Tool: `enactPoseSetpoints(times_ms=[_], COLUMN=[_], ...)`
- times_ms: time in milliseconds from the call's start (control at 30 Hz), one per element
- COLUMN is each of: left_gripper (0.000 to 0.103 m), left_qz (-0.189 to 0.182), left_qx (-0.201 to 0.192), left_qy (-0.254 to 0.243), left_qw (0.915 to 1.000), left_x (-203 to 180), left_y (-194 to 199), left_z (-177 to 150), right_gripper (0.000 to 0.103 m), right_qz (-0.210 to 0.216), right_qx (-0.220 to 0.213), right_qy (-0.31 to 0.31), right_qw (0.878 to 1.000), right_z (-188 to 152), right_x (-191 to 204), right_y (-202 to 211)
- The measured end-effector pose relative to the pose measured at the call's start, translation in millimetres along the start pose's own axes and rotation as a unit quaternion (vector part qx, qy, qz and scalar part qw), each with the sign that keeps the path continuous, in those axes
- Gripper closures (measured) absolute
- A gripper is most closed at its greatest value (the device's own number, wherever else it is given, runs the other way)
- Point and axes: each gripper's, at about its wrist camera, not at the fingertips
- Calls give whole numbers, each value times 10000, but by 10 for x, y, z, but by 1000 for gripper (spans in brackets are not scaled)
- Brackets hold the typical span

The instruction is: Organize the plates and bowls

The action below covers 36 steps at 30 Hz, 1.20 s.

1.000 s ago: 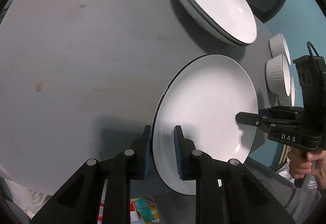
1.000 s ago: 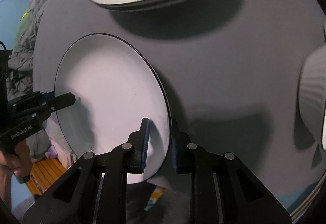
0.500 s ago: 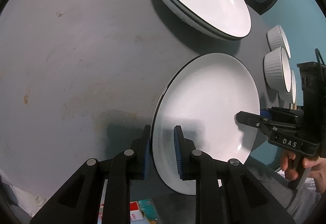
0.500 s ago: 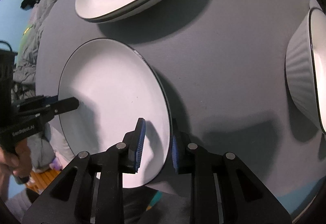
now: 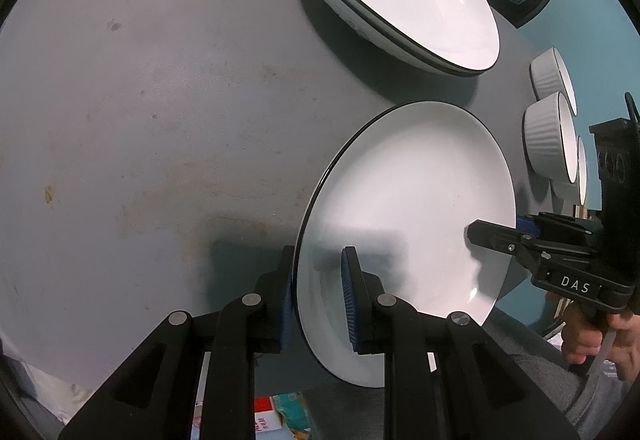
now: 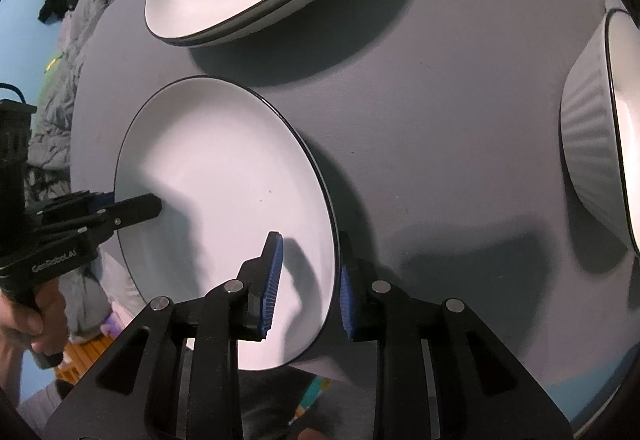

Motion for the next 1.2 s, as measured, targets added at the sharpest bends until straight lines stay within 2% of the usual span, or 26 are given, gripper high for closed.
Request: enactPoseSetpoints(times_ms=[200, 533, 800, 1000, 1200], left_gripper=[83, 83, 83, 83, 83], left_qz=[34, -2, -93, -113, -94], left_qx=[-11, 55, -17, -194, -342], left_qy=[-38, 60, 240, 295, 254], left_qw=[10000, 10000, 9997, 9993, 9990], left_x=[-7, 21, 81, 134, 101], left_y=[1, -2, 164, 408, 535], left_z=[-11, -17, 5, 106, 399], right_gripper=[83, 88, 89, 90, 90], right_qz=[102, 281, 265, 286, 183], right_qx=[127, 104, 83, 0, -127], right_qy=[-357, -277, -102, 57, 158], right_qw=[9992, 9992, 9996, 9996, 9996], right_z=[84, 101, 184, 272, 481], right_x=[26, 12, 111, 229, 238], right_y=[-86, -37, 112, 283, 416])
Point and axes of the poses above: each gripper's, at about its wrist camera, not at the fingertips, and y roughly against the way its jaws point, x to its left, z to its top, and after that the axes turned 10 degrees about z, right-handed
